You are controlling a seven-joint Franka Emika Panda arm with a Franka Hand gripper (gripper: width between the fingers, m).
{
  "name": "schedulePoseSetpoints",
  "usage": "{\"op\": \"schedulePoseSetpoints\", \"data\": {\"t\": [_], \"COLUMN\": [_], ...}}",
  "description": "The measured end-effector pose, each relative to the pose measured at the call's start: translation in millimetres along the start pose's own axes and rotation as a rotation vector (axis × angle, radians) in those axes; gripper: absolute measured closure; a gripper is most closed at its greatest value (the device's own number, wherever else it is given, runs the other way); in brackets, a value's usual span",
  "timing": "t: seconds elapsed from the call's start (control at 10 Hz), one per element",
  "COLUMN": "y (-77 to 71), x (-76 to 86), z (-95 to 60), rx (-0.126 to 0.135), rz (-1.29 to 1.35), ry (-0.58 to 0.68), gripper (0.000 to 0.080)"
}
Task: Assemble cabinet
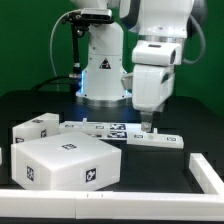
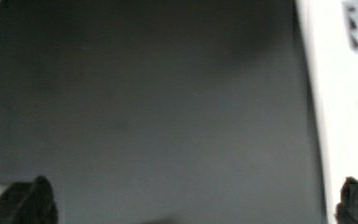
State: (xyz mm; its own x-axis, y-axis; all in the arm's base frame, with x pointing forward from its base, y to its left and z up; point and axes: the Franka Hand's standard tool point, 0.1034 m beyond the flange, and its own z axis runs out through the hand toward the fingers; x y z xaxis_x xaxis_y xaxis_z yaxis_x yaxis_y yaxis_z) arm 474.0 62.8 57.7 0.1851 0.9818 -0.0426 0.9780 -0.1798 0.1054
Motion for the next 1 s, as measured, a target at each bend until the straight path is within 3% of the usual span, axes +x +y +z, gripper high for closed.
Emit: {"op": "schedulePoseSetpoints", "data": {"t": [0.1, 0.2, 0.5, 0.6, 0.7, 0.8, 1.0], "y": [8.0, 15.8, 13.4, 15.1, 19.8, 24.2, 27.7], "x": [-4.0, -0.6, -2.2, -5.6, -20.3, -36.5, -50.2], "z": [-0.9, -4.8, -3.5, -1.4, 7.3, 15.2, 27.3], "rx": [-0.02, -0.062, -0.067, -0.081, -0.116, -0.127, -0.118], "rz": [-0.178, -0.31, -0.477, -0.571, -0.718, -0.806, -0.823], "ry": [-0.011, -0.008, -0.019, -0.021, -0.023, -0.032, -0.037], "gripper": [0.0003, 0.0003, 0.0003, 0.0003, 0.0003, 0.0003, 0.0003]}}
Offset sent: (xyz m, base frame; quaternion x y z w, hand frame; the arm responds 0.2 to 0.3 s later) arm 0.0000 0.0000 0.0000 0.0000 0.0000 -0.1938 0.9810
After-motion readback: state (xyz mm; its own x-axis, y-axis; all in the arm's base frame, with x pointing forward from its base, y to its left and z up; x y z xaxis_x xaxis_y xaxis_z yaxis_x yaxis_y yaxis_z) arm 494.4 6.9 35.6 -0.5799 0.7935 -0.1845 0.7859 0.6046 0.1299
